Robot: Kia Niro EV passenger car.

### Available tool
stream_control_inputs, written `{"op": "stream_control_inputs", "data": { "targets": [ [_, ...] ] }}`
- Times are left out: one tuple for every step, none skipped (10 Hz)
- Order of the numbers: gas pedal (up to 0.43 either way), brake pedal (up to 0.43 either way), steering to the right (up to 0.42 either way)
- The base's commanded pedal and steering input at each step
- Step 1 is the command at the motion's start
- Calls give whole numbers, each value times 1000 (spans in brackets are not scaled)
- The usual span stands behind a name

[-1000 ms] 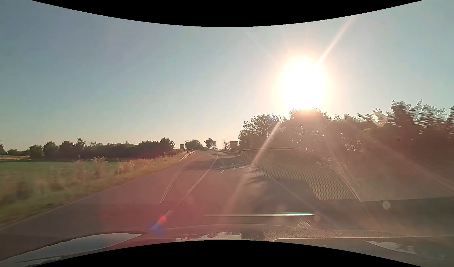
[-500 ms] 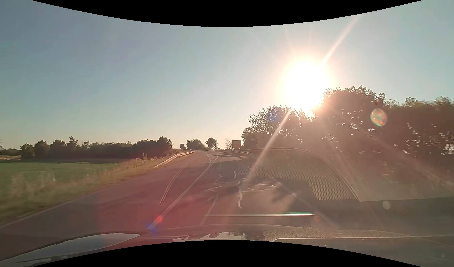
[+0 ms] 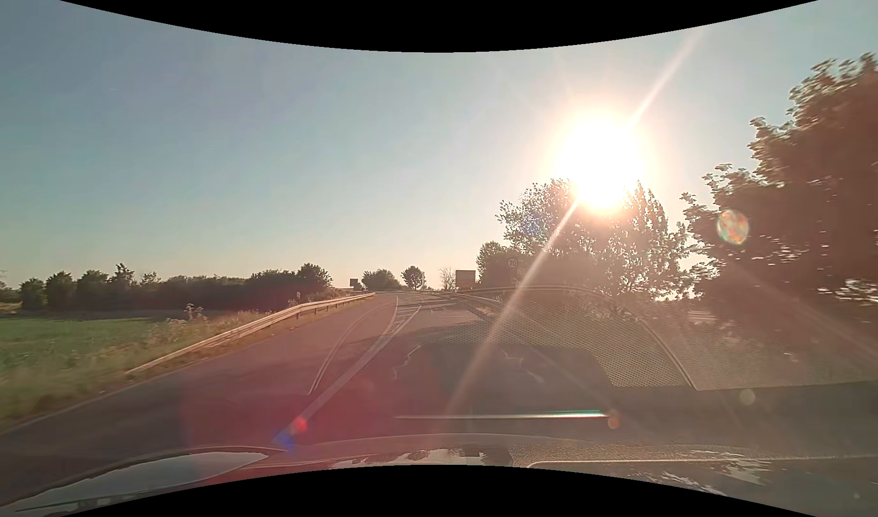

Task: Follow the waypoints while adhering to traffic rules and regulations

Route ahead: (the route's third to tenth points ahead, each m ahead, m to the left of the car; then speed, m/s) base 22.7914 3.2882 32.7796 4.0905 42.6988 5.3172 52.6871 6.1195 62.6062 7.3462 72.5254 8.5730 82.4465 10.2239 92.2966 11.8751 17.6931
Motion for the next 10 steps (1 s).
{"op": "stream_control_inputs", "data": {
  "targets": [
    [118,0,-6],
    [118,0,-6],
    [118,0,-7],
    [118,0,-7],
    [118,0,-7],
    [118,0,-7],
    [118,0,-7],
    [118,0,-7],
    [118,0,-7],
    [118,0,-7]
  ]
}}
